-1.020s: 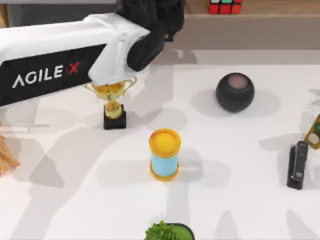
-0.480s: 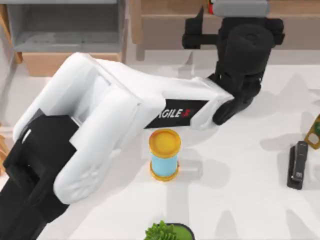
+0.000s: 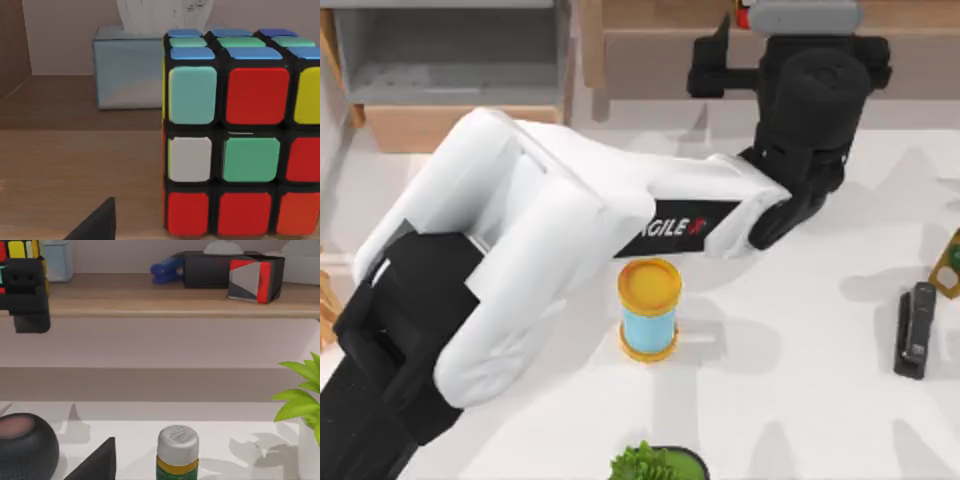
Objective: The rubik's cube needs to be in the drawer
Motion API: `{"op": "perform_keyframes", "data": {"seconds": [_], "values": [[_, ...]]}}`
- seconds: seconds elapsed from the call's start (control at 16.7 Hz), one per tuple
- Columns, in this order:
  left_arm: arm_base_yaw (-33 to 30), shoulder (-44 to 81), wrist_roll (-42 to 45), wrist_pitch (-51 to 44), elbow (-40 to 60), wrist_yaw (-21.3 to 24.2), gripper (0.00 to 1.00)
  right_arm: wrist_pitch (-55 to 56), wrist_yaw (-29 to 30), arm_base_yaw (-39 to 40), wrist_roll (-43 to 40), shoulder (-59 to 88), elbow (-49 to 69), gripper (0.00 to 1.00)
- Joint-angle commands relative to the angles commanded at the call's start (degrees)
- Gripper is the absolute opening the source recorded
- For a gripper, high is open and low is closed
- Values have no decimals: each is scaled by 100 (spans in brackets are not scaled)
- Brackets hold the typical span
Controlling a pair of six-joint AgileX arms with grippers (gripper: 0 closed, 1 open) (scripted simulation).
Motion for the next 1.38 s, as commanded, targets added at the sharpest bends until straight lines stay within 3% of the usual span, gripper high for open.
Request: {"op": "perform_keyframes", "data": {"seconds": [0.54,0.9,1.38], "values": [[360,896,-21,-850,1750,377,100,0,0,0,0,0,0,100],[403,997,-25,-942,1937,421,100,0,0,0,0,0,0,100],[403,997,-25,-942,1937,421,40,0,0,0,0,0,0,100]]}}
